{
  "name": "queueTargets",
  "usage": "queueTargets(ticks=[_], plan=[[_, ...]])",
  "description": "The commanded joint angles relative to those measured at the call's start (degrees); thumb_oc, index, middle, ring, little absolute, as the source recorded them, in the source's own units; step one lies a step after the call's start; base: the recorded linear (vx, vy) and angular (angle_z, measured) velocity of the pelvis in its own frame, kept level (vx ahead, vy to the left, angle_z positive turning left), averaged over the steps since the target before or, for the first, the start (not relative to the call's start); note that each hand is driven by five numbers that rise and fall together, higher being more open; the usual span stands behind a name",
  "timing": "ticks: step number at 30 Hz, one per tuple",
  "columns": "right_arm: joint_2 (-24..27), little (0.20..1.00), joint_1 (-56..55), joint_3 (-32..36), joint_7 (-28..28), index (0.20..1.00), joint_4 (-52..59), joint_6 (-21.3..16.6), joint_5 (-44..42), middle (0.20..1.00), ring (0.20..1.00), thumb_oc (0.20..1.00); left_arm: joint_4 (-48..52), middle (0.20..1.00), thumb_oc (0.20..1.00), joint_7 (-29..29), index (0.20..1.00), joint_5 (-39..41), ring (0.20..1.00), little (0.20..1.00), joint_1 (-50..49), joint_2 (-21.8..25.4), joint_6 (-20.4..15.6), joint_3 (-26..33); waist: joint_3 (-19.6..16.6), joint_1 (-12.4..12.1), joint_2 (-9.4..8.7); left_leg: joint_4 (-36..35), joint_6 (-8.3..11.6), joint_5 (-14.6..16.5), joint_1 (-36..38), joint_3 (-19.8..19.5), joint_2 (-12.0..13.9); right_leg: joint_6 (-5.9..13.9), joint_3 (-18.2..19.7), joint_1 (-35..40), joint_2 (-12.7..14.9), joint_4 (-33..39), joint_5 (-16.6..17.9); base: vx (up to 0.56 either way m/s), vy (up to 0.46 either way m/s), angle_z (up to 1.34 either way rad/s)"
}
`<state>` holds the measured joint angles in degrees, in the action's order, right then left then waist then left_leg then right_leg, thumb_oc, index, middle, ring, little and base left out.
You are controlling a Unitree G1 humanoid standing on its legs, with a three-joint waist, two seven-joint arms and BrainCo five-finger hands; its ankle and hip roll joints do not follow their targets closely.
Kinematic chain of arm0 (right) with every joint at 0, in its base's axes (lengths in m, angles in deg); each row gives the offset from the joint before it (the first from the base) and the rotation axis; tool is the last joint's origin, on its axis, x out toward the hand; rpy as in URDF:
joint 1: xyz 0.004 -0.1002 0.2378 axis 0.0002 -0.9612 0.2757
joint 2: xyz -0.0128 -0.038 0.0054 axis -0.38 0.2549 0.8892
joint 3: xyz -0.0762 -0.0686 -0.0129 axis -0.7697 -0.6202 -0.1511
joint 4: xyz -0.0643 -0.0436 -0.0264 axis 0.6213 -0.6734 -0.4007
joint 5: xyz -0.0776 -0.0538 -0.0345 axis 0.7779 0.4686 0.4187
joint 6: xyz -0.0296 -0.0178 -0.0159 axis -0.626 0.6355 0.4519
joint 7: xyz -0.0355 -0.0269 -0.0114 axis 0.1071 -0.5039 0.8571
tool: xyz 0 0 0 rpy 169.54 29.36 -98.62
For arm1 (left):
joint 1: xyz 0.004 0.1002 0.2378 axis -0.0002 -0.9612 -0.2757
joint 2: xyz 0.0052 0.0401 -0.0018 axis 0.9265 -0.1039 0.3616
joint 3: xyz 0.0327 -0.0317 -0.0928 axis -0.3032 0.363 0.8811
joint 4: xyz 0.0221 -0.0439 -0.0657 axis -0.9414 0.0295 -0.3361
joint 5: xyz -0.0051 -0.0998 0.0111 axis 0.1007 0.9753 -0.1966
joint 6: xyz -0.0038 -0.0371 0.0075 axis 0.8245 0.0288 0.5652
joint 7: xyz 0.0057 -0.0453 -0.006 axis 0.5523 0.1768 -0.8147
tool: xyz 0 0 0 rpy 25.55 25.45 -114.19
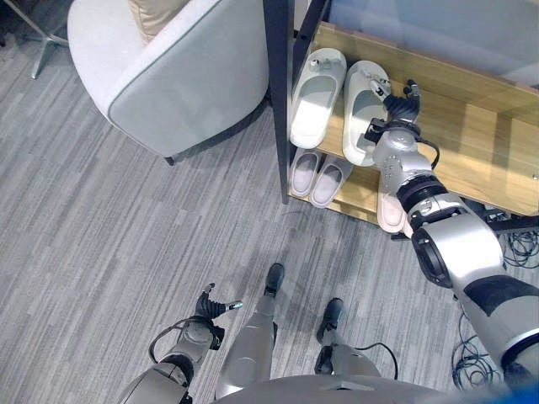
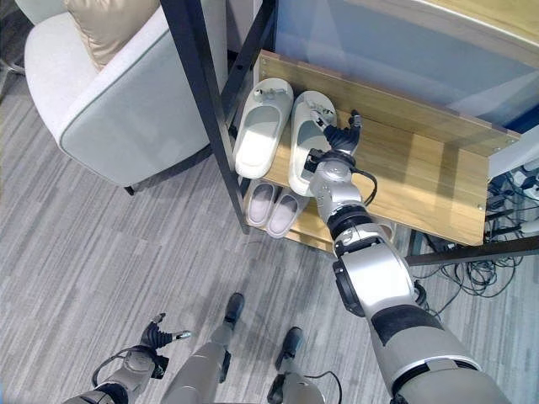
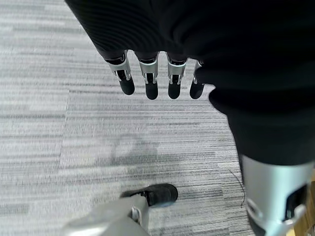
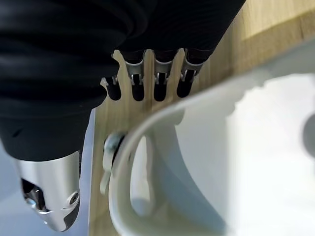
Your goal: Arrange the slippers neatly on the shoe rack.
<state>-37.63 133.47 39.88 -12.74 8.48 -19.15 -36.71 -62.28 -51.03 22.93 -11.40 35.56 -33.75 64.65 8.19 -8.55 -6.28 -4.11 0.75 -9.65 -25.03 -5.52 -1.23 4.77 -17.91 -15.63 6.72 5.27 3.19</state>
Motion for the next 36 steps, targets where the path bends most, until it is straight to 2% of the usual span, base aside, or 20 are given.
queueTargets(ticks=[1, 4, 5, 6, 9, 16, 21, 22, 24, 27, 36], plan=[[0.50, 1.000, -1.40, -0.49, 0.37, 1.000, 2.98, -3.28, -0.31, 1.000, 1.000, 1.000, -3.51, 1.000, 1.000, -0.27, 1.000, 1.13, 1.000, 1.000, 1.88, -0.01, 0.52, 0.29, 0.93, -0.40, -1.65, -0.89, 2.59, 5.28, 2.61, -0.85, -1.11, 5.74, 2.39, 1.67, 5.94, -0.27, 3.65, 0.00, 0.000, 0.00], [-0.62, 1.000, -5.18, 0.08, 1.55, 1.000, 9.19, -4.43, 0.30, 1.000, 1.000, 1.000, -3.21, 1.000, 1.000, -0.72, 1.000, 1.33, 1.000, 1.000, 1.96, -0.41, 0.88, 1.26, 0.89, 0.21, -1.72, -0.89, 2.45, 5.53, 2.87, -0.76, -1.05, 5.71, 2.61, 1.70, 6.01, -0.27, 3.67, 0.00, 0.000, 0.00], [-0.28, 1.000, -6.43, 2.44, 1.82, 1.000, 9.03, -5.02, -0.26, 1.000, 1.000, 1.000, -2.32, 1.000, 1.000, -0.43, 1.000, 1.10, 1.000, 1.000, -1.13, -1.17, -0.37, 1.36, 1.20, -0.40, -1.72, -0.89, 2.49, 5.81, 3.32, -0.87, -1.01, 5.64, 2.36, 2.18, 6.05, -0.27, 3.44, -0.01, -0.009, -0.05], [-1.55, 1.000, -10.35, 0.60, 3.01, 1.000, 17.59, -6.29, 1.76, 1.000, 1.000, 1.000, -2.71, 1.000, 1.000, -1.85, 1.000, 1.91, 1.000, 1.000, 2.72, -1.90, 1.31, 1.93, 1.00, 1.02, -1.84, -0.89, 2.40, 5.68, 3.29, -0.68, -0.97, 5.74, 2.56, 1.95, 6.12, -0.27, 3.59, -0.01, -0.012, -0.04], [-2.08, 1.000, -17.17, 2.74, 4.54, 1.000, 24.63, -6.10, 4.99, 1.000, 1.000, 1.000, -2.15, 1.000, 1.000, -2.56, 1.000, 1.33, 1.000, 1.000, 2.96, -2.76, 1.43, 2.28, 0.87, 1.43, -1.29, -0.89, 2.23, 6.06, 3.59, -0.52, -0.99, 5.70, 2.77, 2.02, 6.32, -0.27, 3.63, -0.01, -0.004, -0.12], [-6.04, 1.000, -26.73, -0.26, 1.92, 1.000, 32.66, -6.35, 4.39, 1.000, 1.000, 1.000, -2.09, 1.000, 1.000, -3.14, 1.000, 0.30, 1.000, 1.000, 2.09, -3.39, 2.43, 3.10, 0.18, 1.96, -0.86, -0.89, 2.01, 6.28, 4.27, -0.08, -0.85, 5.72, 2.80, 2.15, 6.46, -0.27, 3.56, 0.00, -0.003, -0.05], [-7.78, 1.000, -29.38, -3.24, -0.42, 1.000, 33.80, -6.00, 3.14, 1.000, 1.000, 1.000, -1.72, 1.000, 1.000, -3.45, 1.000, 0.02, 1.000, 1.000, 2.00, -3.56, 2.87, 2.92, -0.16, 2.08, -1.00, -0.89, 1.98, 6.36, 4.62, -0.07, -0.76, 5.66, 2.72, 2.40, 6.37, -0.27, 3.45, 0.00, 0.000, 0.00], [-8.28, 1.000, -30.57, -3.28, -0.32, 1.000, 33.87, -6.56, 3.04, 1.000, 1.000, 1.000, -0.28, 1.000, 1.000, -3.89, 1.000, -0.07, 1.000, 1.000, 0.27, -3.81, 2.32, 2.96, 0.29, 1.37, -1.08, -0.89, 2.03, 6.44, 5.02, -0.26, -0.73, 5.60, 2.39, 3.04, 6.38, -0.27, 3.25, 0.00, 0.000, 0.00], [-9.29, 1.000, -32.50, -5.53, -1.40, 1.000, 35.28, -5.74, 3.22, 1.000, 1.000, 1.000, 0.70, 1.000, 1.000, -4.81, 1.000, 0.37, 1.000, 1.000, 2.67, -4.63, 2.39, 1.48, 0.12, 2.21, -1.19, -0.89, 2.00, 6.40, 5.02, -0.03, -0.70, 5.69, 2.48, 2.90, 6.39, -0.27, 3.40, -0.01, -0.002, 0.04], [-9.91, 1.000, -32.45, -5.84, -1.51, 1.000, 34.99, -6.12, 1.49, 1.000, 1.000, 1.000, 0.67, 1.000, 1.000, -5.02, 1.000, 0.89, 1.000, 1.000, 3.02, -4.53, 2.54, 0.89, -0.13, 2.14, -1.28, -0.89, 1.95, 6.49, 5.22, 0.10, -0.69, 5.77, 2.42, 3.12, 6.46, -0.27, 3.41, 0.00, -0.006, 0.00], [-9.01, 1.000, -29.62, -6.03, -3.36, 1.000, 32.45, -5.87, 0.75, 1.000, 1.000, 1.000, -0.36, 1.000, 1.000, -4.97, 1.000, 0.45, 1.000, 1.000, 2.38, -3.82, 2.73, 1.88, -0.87, 1.53, -1.33, -0.89, 1.89, 6.67, 5.49, 0.06, -0.98, 5.82, 2.22, 3.26, 6.71, -0.27, 3.39, 0.00, 0.000, 0.00]])
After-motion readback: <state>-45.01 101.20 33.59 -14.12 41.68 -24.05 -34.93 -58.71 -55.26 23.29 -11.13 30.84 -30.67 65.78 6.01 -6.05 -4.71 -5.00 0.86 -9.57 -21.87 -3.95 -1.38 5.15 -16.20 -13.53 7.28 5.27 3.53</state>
